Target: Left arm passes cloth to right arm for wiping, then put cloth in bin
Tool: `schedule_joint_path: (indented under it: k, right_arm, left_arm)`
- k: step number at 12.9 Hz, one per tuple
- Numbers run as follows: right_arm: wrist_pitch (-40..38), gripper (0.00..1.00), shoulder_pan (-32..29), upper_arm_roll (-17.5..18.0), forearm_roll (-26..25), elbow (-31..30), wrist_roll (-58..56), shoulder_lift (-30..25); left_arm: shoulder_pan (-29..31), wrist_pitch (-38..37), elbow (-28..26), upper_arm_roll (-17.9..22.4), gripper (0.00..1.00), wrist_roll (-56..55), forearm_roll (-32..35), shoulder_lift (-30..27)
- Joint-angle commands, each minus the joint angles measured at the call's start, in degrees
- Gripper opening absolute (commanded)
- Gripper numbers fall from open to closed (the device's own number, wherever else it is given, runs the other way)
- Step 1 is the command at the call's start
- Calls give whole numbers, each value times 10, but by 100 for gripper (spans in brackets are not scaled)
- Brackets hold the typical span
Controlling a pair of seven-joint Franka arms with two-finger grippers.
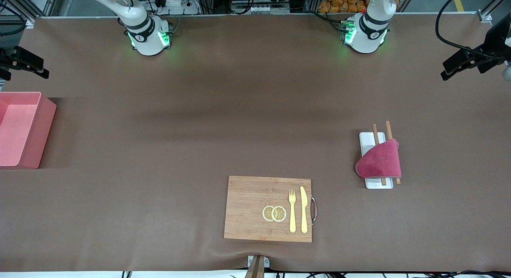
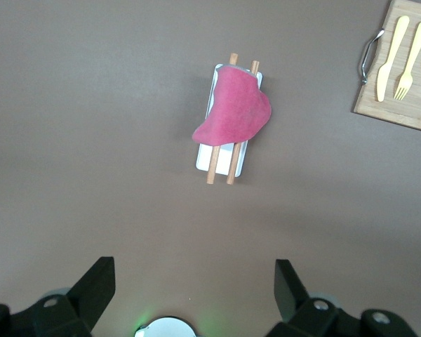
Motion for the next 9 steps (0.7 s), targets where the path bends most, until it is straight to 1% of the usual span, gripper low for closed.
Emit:
schedule_joint_path:
  k: [1, 5, 9]
  right_arm:
    - [-3, 100, 1, 0, 10, 3, 9, 1]
    - [-3, 100, 1, 0, 10, 3, 9, 3]
    - [-4, 100, 4, 1, 10, 3, 9, 4]
  left_arm:
    - [-6, -13, 9, 4, 100, 0, 5, -4]
    - [-6, -16, 7, 5, 100, 0, 5, -5]
    - [-1, -22, 8, 2, 100, 3, 5, 14]
